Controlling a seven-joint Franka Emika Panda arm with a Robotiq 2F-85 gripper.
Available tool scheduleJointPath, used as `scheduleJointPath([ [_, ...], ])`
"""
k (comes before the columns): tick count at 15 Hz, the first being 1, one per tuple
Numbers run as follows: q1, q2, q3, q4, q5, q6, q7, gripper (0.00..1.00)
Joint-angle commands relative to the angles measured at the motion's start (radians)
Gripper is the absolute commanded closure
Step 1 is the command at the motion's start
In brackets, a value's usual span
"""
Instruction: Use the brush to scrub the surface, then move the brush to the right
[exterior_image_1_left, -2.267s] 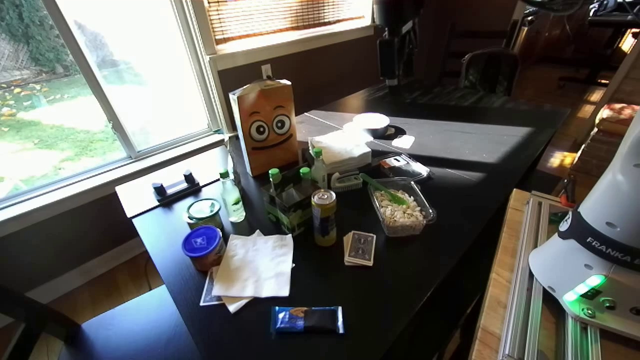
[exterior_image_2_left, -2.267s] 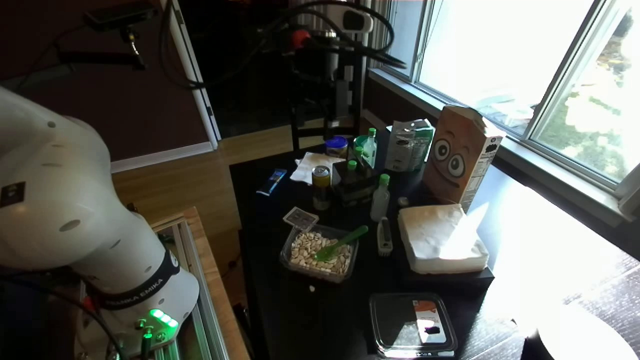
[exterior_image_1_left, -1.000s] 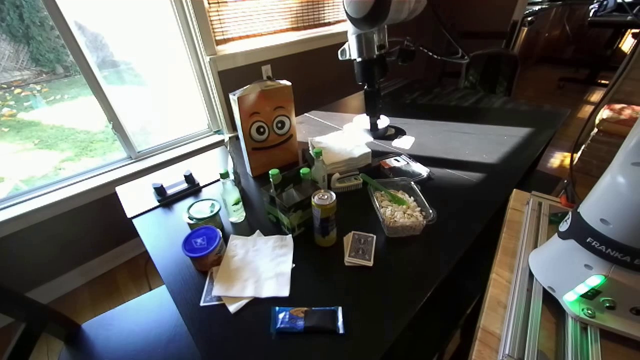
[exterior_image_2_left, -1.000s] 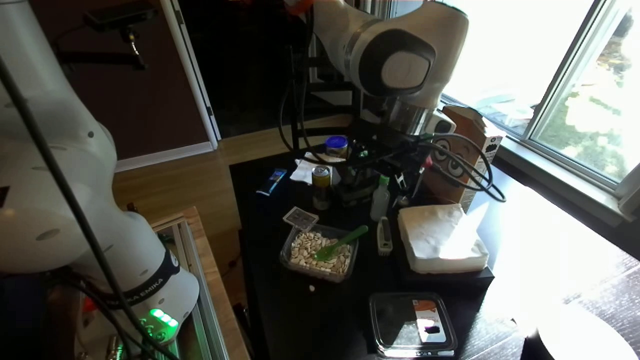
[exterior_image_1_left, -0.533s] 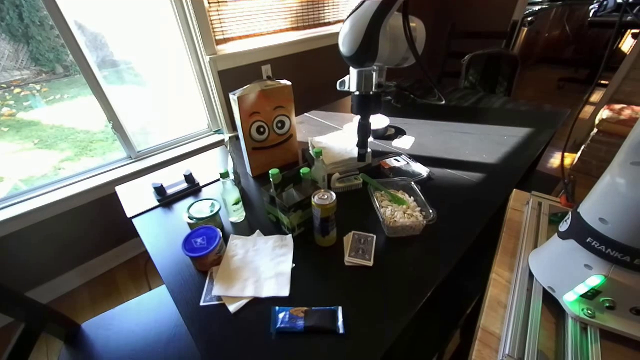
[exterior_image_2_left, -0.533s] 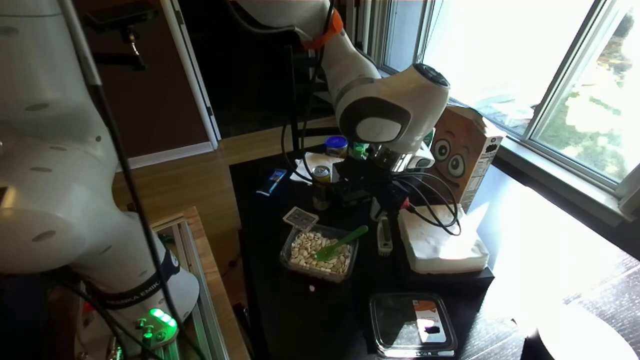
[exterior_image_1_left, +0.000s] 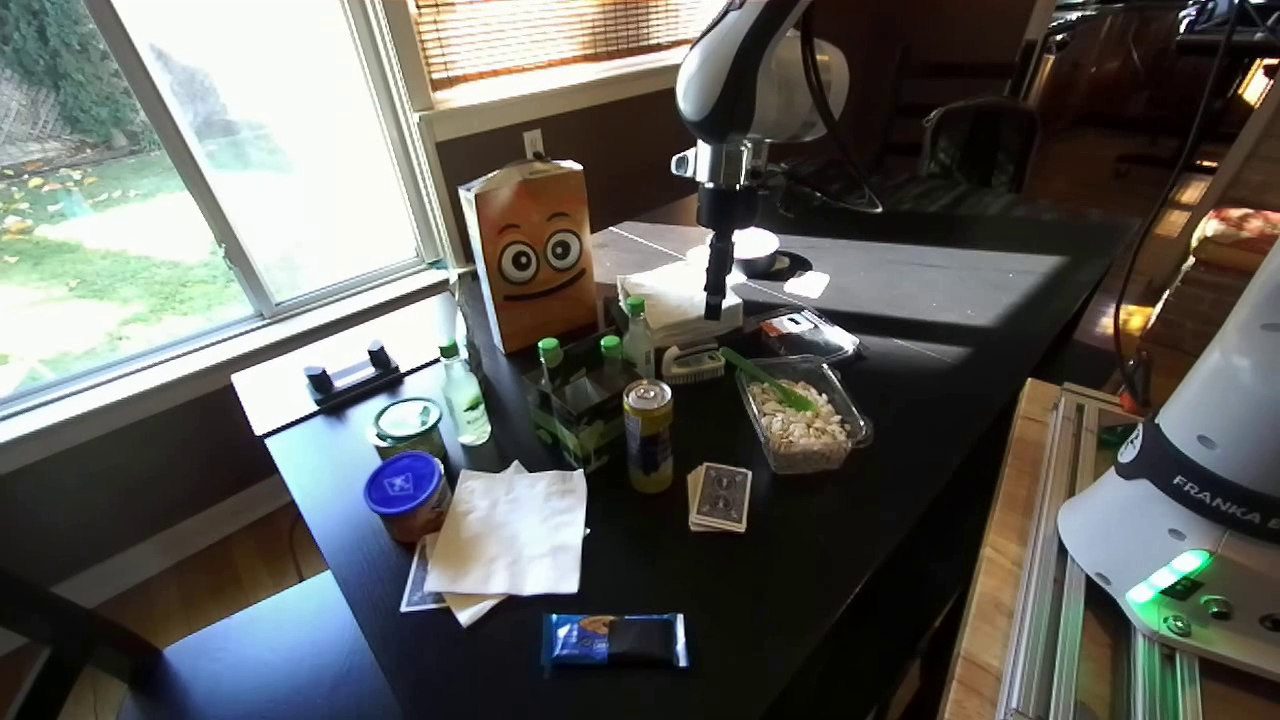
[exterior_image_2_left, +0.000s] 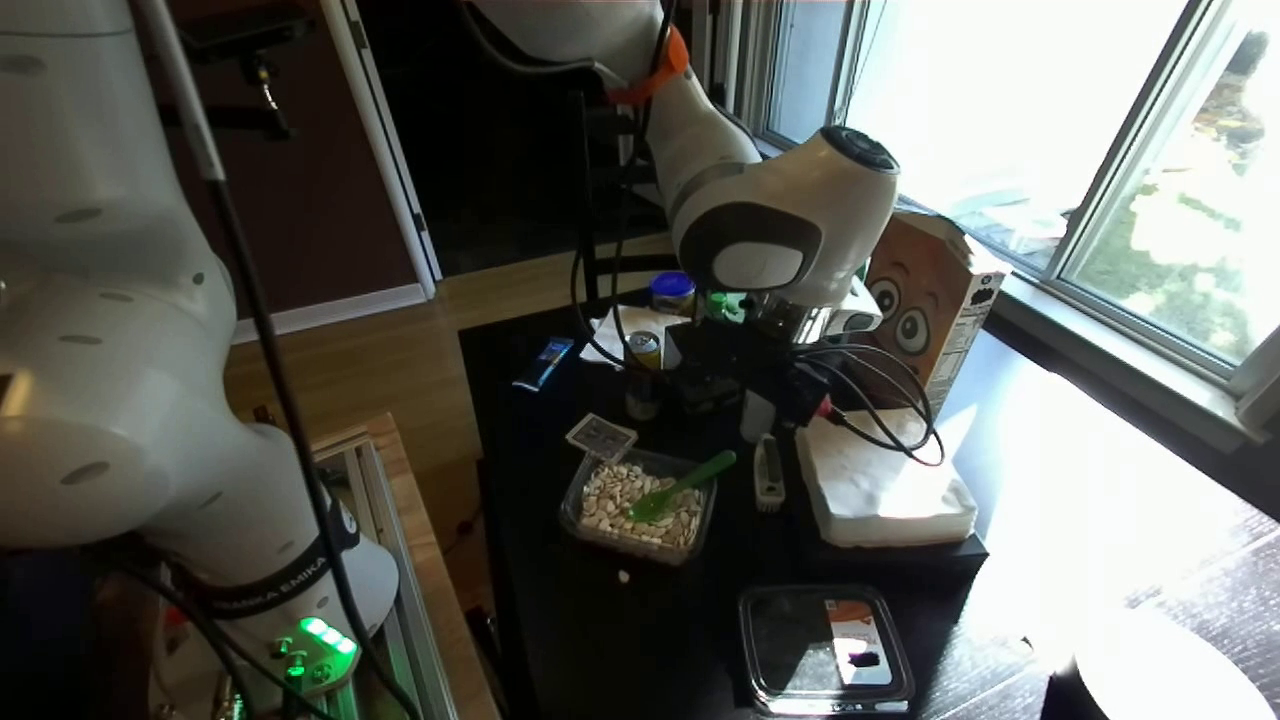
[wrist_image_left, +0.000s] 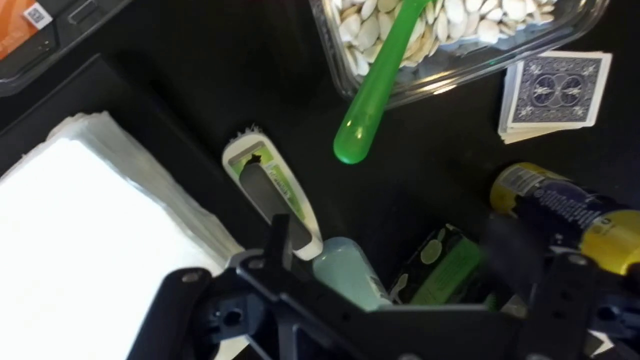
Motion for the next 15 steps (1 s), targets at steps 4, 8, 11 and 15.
scheduleJointPath([
  [4, -0.026, 0.111, 0.04, 0.055, -0.005, 0.123, -0.005, 0.0],
  [8, -0.043, 0.21, 0.067, 0.106, -0.022, 0.193, 0.002, 0.0],
  [11, -0.056, 0.27, 0.074, 0.138, -0.047, 0.234, 0.023, 0.04],
  [15, -0.082, 0.317, 0.083, 0.165, -0.065, 0.25, 0.031, 0.12],
])
